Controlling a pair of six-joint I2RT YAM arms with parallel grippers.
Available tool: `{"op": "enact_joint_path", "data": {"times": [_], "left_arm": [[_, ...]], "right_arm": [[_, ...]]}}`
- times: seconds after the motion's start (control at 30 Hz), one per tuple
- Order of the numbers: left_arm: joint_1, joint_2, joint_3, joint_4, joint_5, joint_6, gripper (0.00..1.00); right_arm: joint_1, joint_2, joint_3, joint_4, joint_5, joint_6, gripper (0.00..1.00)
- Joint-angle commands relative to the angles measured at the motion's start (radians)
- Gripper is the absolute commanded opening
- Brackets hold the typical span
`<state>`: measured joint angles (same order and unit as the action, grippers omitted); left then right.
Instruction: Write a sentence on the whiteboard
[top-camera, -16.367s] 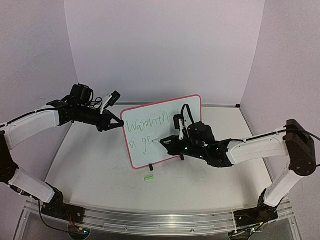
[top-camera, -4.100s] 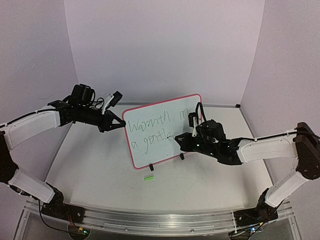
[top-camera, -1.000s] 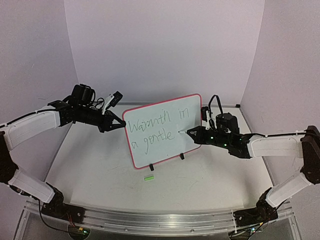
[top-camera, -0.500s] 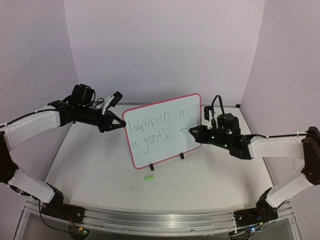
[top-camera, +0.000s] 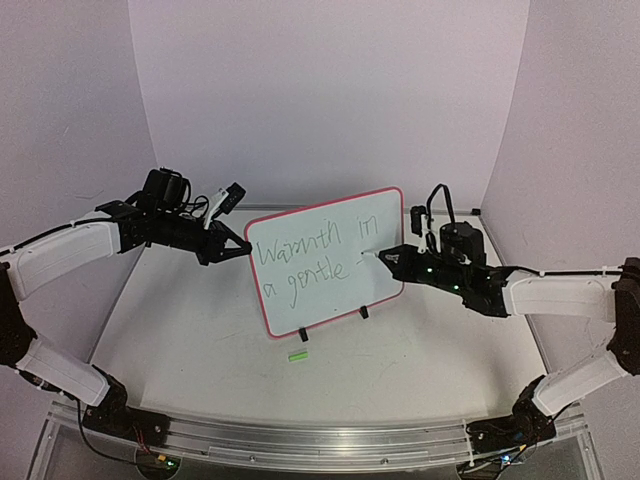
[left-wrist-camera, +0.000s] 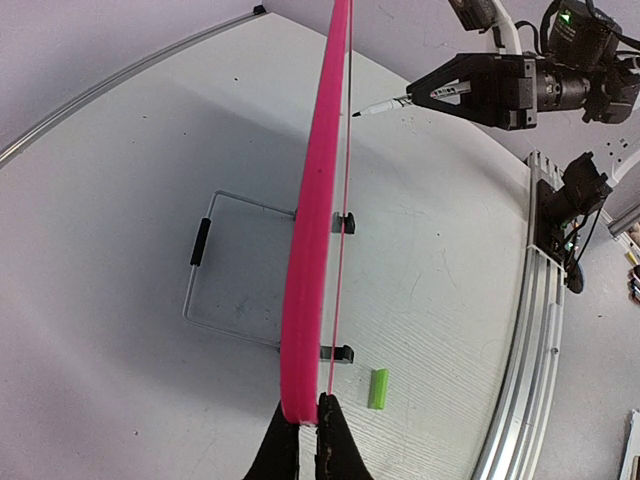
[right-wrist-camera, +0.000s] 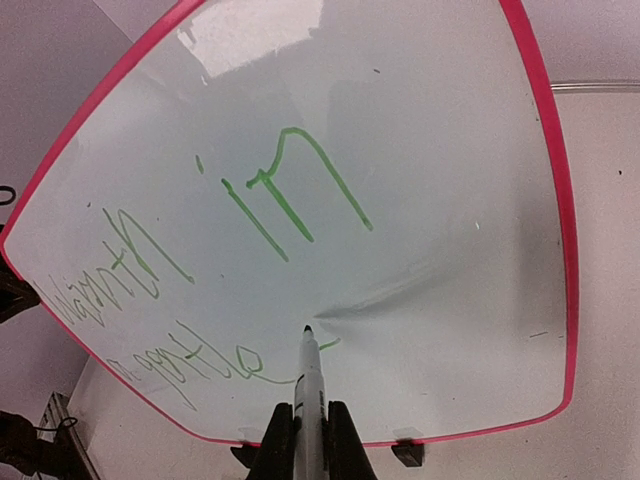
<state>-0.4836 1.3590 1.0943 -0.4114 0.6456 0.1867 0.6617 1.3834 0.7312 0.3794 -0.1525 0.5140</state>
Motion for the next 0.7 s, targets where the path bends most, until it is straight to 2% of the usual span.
{"op": "enact_joint_path", "data": {"times": [0.0, 0.67], "left_arm": [[-0.022, 0.027, -0.007, -0.124, -0.056, 0.050, 0.00], [-0.021, 0.036, -0.006, -0.121, -0.050, 0.050, 0.00]], "right_arm": [[-0.002, 0.035, 0.062, 0.018, -0.006, 0.001, 0.00], [-0.001, 0.087, 0.005, -0.005, 0.025, 0.033, 0.00]]}}
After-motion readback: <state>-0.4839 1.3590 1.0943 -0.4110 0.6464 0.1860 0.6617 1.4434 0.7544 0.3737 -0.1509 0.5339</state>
